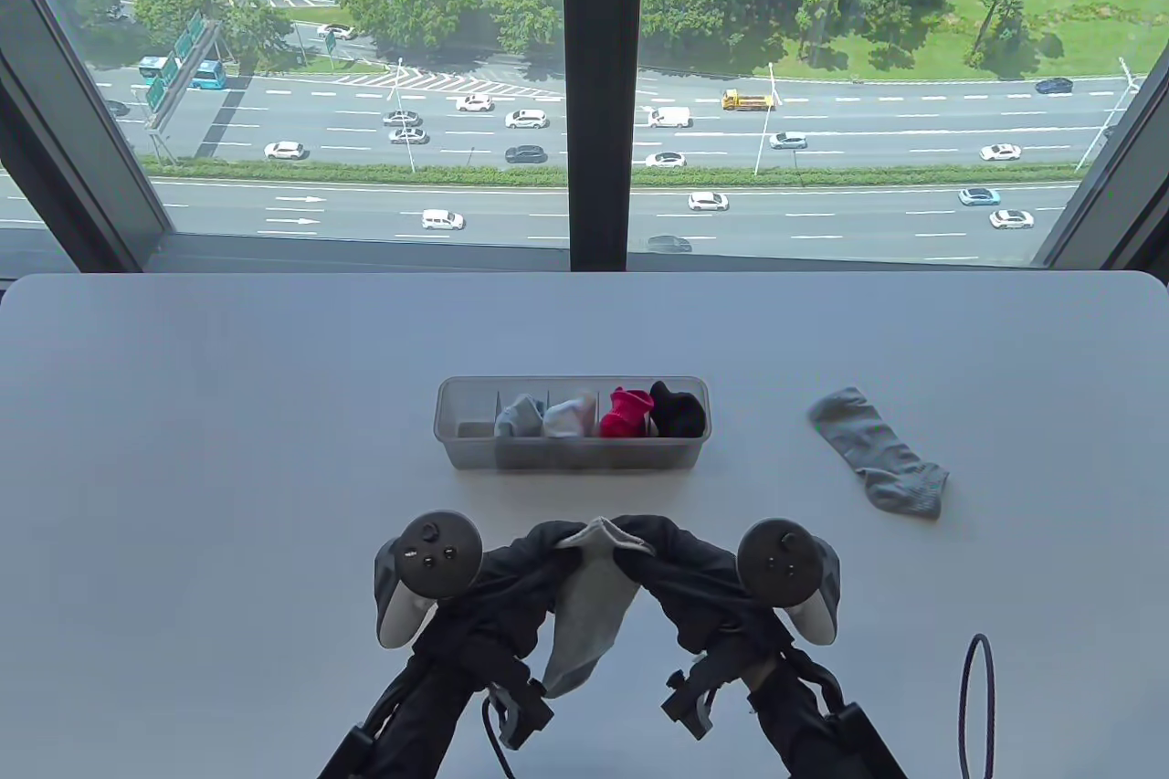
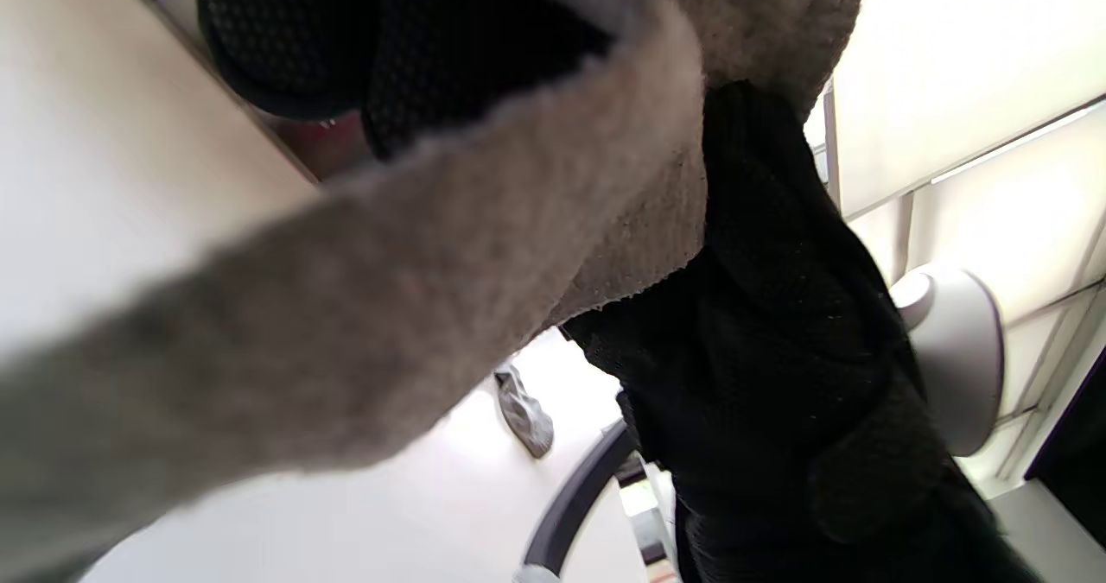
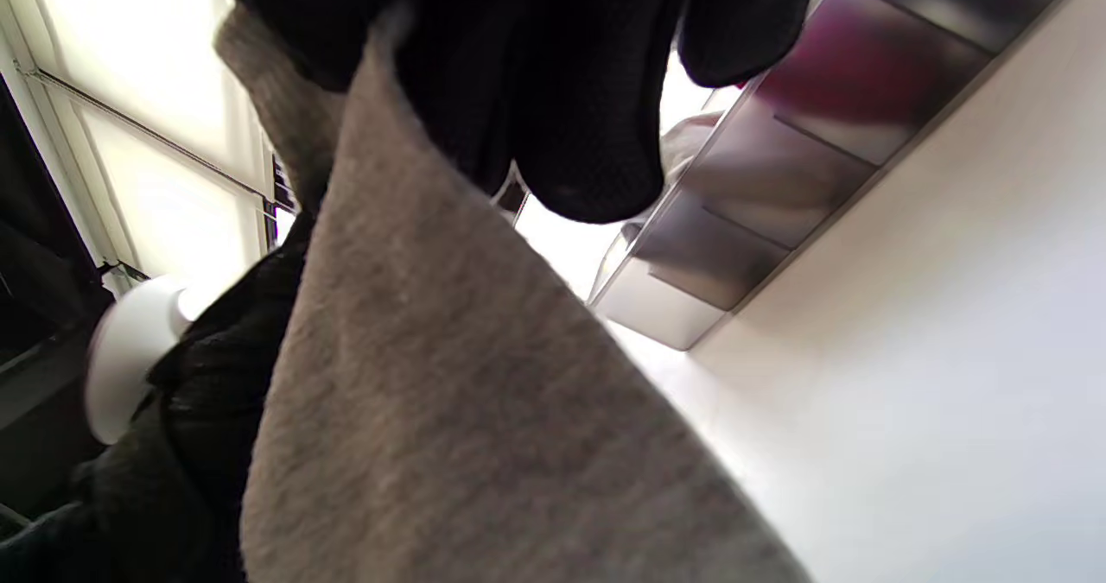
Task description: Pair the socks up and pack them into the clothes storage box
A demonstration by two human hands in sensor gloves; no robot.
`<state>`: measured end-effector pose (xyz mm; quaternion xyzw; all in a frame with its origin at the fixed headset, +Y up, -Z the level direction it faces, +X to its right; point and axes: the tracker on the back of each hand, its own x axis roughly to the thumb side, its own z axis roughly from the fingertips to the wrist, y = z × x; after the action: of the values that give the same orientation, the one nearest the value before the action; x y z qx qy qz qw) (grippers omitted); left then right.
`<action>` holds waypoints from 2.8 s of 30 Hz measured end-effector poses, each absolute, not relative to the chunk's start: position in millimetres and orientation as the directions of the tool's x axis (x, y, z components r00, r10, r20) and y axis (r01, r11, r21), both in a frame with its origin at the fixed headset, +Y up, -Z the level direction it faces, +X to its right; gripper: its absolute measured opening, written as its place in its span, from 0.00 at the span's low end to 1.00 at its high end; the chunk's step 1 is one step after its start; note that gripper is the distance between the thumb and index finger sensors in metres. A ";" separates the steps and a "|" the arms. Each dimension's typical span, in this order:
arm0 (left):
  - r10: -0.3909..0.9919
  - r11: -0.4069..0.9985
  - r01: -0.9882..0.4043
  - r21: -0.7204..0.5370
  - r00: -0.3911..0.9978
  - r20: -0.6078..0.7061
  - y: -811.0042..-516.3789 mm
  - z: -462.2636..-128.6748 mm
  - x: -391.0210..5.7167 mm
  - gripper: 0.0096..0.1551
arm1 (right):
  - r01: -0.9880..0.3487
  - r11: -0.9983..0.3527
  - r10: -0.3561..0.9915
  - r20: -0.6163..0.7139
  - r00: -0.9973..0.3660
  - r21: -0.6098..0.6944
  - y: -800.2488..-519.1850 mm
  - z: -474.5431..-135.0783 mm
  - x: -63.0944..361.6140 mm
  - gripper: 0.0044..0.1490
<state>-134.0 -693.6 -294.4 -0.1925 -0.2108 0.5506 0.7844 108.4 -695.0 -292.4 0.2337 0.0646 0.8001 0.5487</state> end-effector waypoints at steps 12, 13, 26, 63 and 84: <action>0.167 0.903 -0.146 -0.404 0.986 0.016 -733.1 -305.8 -157.2 0.44 | -0.339 -0.853 0.473 0.313 -0.823 0.397 -736.2 -302.2 102.6 0.44; 0.164 0.902 -0.148 -0.406 0.986 0.003 -733.8 -306.2 -160.4 0.44 | -0.334 -0.837 0.490 0.324 -0.809 0.433 -737.0 -301.4 98.9 0.41; 0.236 0.889 -0.216 -0.403 0.972 -0.002 -730.1 -306.9 -166.6 0.42 | -0.504 -0.817 0.507 -0.069 -0.859 0.281 -729.5 -343.4 159.4 0.42; 0.598 0.801 -0.507 -0.318 0.682 0.420 -682.6 -282.8 -129.8 0.56 | -0.360 -0.880 0.459 0.354 -0.815 0.310 -616.8 -315.6 113.1 0.29; 0.787 0.616 -0.750 -0.240 0.572 0.231 -694.4 -287.7 -147.8 0.30 | -0.884 -0.376 0.909 0.295 -0.295 0.276 -694.2 -309.8 94.1 0.27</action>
<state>-147.8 -694.4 -287.7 -0.0578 -0.1591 0.4342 0.8848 94.1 -694.2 -309.8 0.2042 0.0301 0.8040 0.5576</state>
